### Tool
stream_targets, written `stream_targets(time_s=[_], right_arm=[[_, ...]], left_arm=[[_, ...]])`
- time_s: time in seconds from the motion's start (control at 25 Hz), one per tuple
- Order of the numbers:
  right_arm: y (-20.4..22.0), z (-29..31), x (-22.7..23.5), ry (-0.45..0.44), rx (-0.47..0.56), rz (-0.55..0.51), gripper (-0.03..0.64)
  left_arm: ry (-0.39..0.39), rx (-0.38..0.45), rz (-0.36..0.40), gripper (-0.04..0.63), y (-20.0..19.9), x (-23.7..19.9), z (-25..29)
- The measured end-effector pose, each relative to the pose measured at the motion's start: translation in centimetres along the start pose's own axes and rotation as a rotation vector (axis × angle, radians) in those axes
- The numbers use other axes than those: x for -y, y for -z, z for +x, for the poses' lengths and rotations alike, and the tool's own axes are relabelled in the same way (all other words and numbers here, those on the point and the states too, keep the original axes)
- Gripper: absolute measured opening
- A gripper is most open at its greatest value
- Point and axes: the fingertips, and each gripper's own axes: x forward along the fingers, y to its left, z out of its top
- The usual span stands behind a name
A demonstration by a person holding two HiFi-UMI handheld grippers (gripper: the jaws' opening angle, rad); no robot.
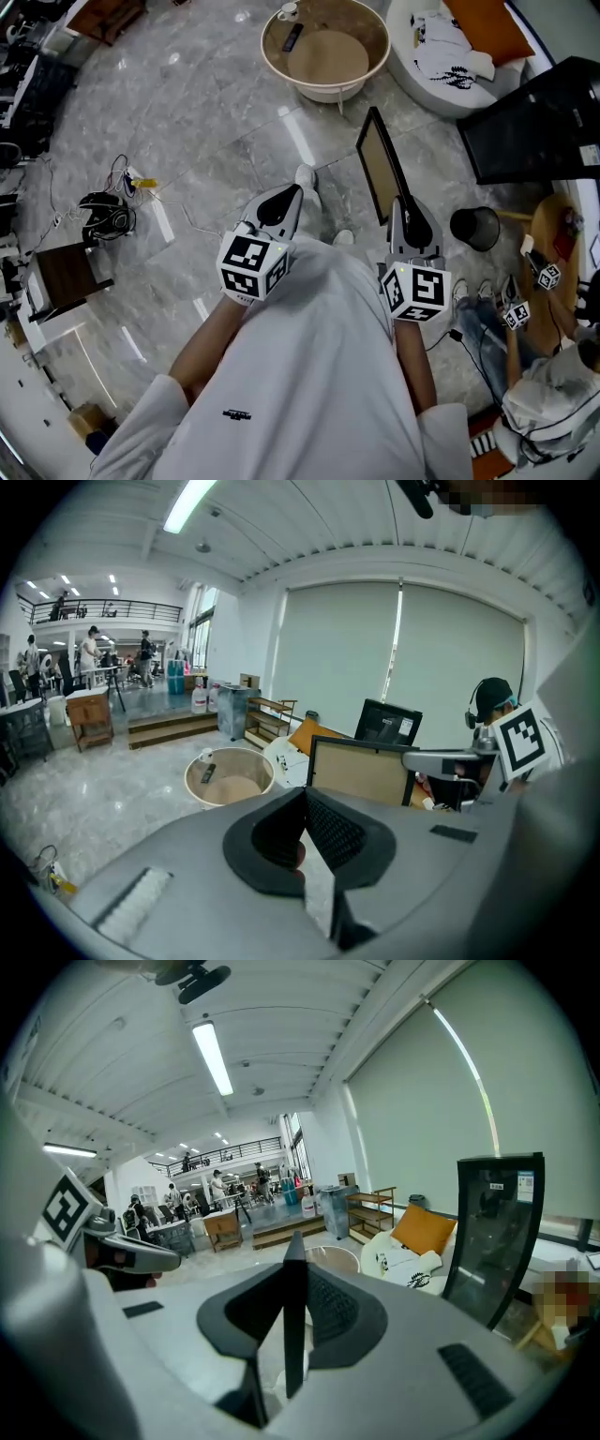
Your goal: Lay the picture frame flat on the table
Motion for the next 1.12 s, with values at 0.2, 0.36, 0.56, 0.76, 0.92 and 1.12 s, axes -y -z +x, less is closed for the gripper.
stream_targets(time_s=[0.2, 0.36, 0.56, 0.76, 0.92, 1.12], right_arm=[[-1.2, 4.9, 0.4, -0.009, -0.011, 0.006, 0.064], [-2.9, 11.1, 0.5, -0.005, -0.025, 0.029, 0.064], [-6.2, 19.6, 1.1, 0.048, -0.056, 0.042, 0.063], [-9.5, 27.9, 0.1, 0.100, -0.090, 0.045, 0.063], [-12.1, 33.5, -0.2, 0.134, -0.108, 0.033, 0.063], [-14.5, 39.0, -0.2, 0.157, -0.119, 0.007, 0.063]], left_arm=[[-0.004, 0.005, -0.022, -0.009, -1.5, -3.4, 3.3], [0.004, 0.005, -0.032, -0.009, -4.0, -8.1, 7.0], [0.044, -0.015, -0.045, -0.009, -9.4, -14.7, 12.9], [0.094, -0.028, -0.064, -0.009, -14.2, -21.9, 17.9], [0.143, -0.046, -0.070, -0.008, -16.8, -25.8, 21.4], [0.201, -0.054, -0.068, -0.009, -19.8, -28.7, 24.7]])
